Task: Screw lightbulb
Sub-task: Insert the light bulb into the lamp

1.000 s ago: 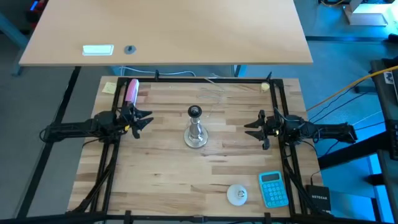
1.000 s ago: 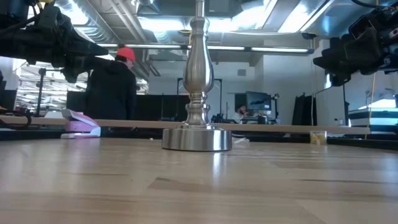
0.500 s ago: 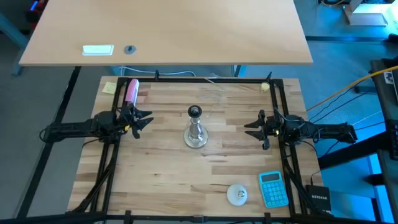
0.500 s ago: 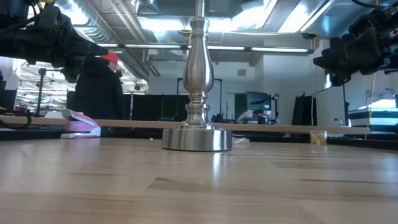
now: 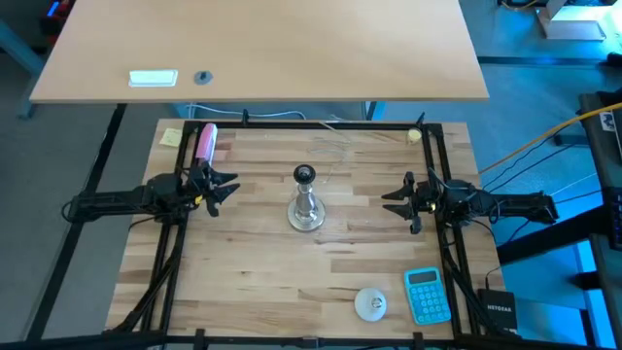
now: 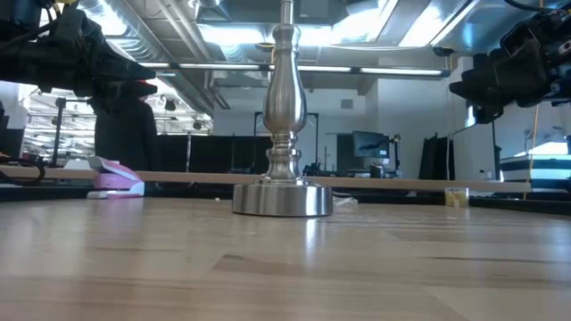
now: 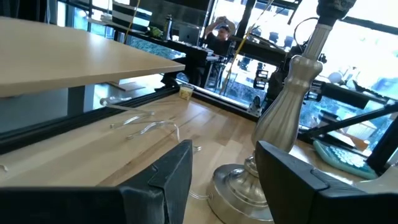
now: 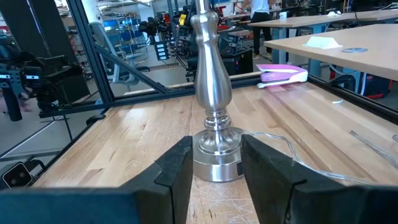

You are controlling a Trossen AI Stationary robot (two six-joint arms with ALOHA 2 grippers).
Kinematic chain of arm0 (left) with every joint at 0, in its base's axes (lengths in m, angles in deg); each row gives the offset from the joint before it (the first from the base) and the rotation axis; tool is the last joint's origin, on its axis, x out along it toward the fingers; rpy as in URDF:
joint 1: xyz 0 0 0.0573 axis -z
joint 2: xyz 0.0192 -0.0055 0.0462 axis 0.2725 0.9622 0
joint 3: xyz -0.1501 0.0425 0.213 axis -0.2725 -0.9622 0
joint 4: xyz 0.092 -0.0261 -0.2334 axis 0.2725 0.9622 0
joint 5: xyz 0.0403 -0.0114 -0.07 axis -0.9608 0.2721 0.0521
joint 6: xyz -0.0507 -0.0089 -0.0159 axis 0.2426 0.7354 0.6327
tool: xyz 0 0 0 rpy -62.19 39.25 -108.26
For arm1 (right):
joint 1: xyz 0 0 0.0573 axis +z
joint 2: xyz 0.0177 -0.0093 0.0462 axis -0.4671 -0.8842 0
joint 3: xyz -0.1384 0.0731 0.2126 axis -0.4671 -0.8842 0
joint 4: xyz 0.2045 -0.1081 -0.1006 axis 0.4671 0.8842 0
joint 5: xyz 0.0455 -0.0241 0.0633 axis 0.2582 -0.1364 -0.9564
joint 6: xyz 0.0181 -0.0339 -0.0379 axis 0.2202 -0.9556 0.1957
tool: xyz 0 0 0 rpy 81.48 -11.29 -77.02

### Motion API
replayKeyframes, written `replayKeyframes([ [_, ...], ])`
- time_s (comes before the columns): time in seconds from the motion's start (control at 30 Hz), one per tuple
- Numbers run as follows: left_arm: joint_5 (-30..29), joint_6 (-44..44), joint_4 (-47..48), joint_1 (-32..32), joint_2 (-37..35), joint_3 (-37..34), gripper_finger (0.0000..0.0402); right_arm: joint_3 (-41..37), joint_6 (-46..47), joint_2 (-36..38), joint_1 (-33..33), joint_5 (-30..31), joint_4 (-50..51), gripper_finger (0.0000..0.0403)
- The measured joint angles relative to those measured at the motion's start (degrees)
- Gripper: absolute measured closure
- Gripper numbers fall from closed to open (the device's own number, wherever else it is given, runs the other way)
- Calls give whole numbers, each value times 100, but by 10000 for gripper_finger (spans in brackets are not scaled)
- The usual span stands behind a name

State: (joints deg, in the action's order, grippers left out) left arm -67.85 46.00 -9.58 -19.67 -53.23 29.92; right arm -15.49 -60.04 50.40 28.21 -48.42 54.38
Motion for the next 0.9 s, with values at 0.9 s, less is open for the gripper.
replayKeyframes([
  [0.9, -268, -402, -2001, -81, 1348, -9, 235, -1, 1455, 0, -2, 92, -1485, 267],
])
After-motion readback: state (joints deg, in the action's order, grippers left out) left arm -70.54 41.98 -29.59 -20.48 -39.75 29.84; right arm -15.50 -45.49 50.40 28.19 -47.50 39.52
